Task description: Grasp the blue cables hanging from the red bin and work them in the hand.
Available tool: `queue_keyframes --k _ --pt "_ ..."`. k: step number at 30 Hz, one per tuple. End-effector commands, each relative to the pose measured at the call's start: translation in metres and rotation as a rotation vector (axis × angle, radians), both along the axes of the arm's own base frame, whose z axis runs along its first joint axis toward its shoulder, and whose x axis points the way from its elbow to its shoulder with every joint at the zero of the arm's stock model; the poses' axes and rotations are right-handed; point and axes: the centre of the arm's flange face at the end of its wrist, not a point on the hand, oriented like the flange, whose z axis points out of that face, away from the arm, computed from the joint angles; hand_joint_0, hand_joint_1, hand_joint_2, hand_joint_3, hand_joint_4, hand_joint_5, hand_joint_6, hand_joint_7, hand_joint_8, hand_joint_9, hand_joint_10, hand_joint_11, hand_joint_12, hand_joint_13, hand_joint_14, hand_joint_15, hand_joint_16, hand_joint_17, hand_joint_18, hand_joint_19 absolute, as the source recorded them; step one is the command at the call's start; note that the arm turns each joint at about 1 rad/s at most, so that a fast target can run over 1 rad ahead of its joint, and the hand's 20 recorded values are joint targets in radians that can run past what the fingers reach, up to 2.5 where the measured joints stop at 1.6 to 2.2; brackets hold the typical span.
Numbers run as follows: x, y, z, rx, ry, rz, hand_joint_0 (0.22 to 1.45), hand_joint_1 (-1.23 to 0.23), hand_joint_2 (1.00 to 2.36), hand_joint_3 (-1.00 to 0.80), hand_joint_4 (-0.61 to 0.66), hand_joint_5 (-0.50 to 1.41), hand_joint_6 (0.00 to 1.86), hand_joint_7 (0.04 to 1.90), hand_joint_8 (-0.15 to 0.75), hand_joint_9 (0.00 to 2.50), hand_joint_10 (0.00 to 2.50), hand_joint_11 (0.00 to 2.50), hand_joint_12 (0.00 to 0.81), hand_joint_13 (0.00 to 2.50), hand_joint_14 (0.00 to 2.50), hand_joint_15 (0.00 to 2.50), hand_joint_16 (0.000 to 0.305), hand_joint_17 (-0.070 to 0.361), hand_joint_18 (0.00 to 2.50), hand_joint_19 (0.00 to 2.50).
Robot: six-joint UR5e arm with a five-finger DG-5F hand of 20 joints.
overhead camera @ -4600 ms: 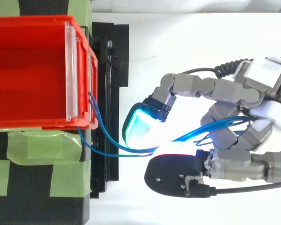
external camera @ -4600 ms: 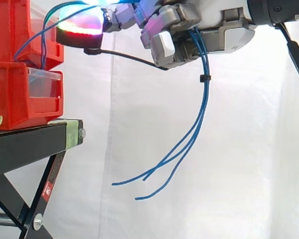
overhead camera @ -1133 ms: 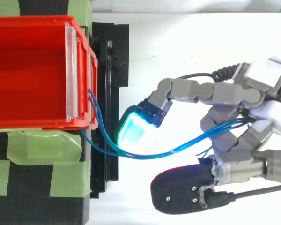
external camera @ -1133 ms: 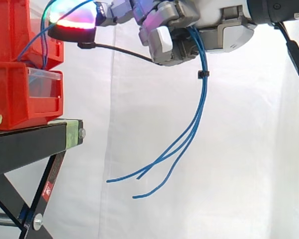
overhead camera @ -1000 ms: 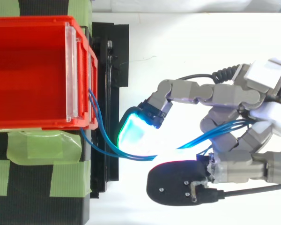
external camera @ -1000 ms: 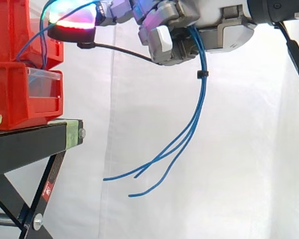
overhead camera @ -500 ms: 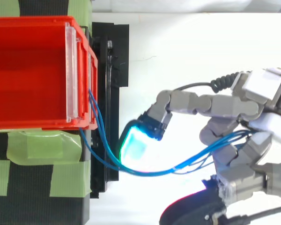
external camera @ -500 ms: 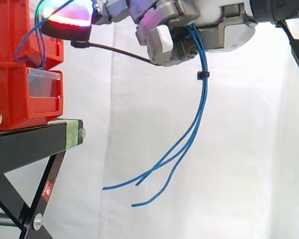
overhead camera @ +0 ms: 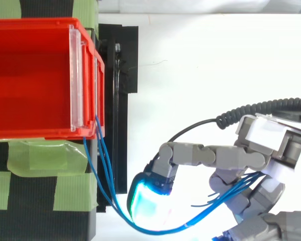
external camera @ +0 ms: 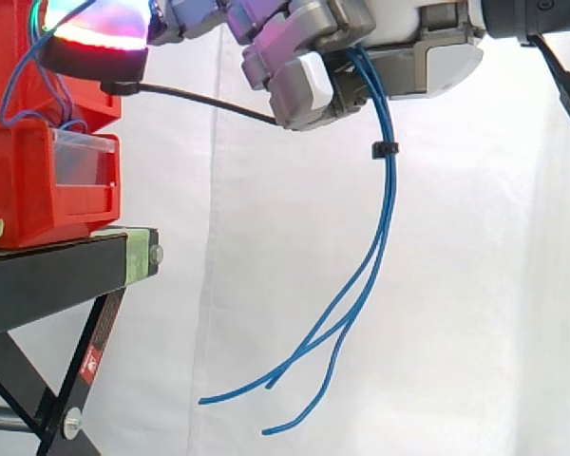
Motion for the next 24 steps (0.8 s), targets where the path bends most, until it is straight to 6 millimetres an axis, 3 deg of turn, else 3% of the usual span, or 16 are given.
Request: queue_keyframes --k 1,9,19,24 --pt "0.0001 0.0010 0.0004 0.000 0.000 0.003 0.91 -0.74 1.01 -0.65 0.26 0.44 0.00 1.41 0.535 1.78 2.50 2.50 0.712 2.02 2.50 1.97 0.237 0.178 2.50 0.65" --pt "-0.0002 0.0009 -0.0003 0.001 0.001 0.003 0.91 -0.75 1.02 -0.42 0.27 0.42 0.02 1.43 0.535 1.78 2.50 2.50 0.712 2.02 2.50 1.97 0.237 0.178 2.50 0.65" --pt "-0.0006 0.0047 -0.0003 0.001 0.001 0.011 0.98 -0.72 1.03 0.08 0.28 0.38 0.11 1.38 0.535 1.78 2.50 2.50 0.712 2.02 2.50 1.97 0.237 0.178 2.50 0.65" --pt "-0.0006 0.0085 -0.0003 0.022 -0.005 0.026 1.00 -0.68 1.02 0.17 0.23 0.43 0.10 1.38 0.535 1.78 2.50 2.50 0.712 2.02 2.50 1.97 0.237 0.178 2.50 0.65"
